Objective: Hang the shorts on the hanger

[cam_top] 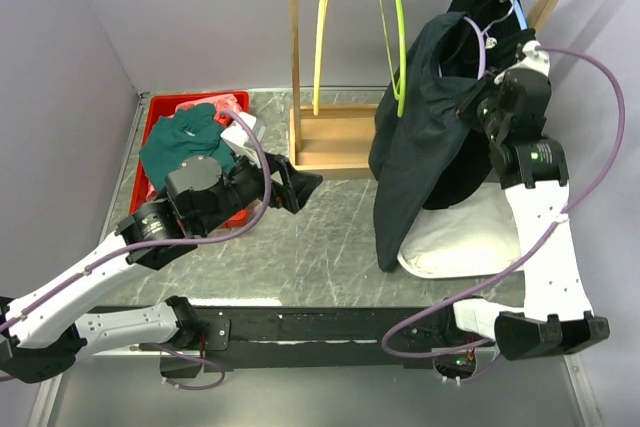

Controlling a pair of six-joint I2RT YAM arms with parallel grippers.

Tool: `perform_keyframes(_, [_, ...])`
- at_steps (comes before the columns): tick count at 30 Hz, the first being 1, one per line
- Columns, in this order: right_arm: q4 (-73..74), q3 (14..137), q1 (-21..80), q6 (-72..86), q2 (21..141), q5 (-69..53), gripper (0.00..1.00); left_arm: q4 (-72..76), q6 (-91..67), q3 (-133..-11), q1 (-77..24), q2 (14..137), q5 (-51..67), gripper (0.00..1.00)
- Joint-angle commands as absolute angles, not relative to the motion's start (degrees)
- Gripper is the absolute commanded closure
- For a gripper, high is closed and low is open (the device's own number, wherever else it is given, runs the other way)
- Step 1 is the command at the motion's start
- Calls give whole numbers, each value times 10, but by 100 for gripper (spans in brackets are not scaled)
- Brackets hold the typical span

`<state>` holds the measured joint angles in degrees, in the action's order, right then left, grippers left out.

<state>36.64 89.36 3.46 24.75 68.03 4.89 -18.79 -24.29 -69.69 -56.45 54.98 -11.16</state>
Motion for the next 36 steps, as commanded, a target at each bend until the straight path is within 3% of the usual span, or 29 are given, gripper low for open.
perform_keyframes(1, [320,972,29,206,694,57,100,-204,-222,-743,-566,550,-102,3])
perform_keyframes(17, [339,1088,29,92,760,58,100,-235,-192,-758,-566,578,-107,3])
perform_keyframes(36, [305,1141,36,11,802,66,100,-252,-153,-832,-566,664,-118,4])
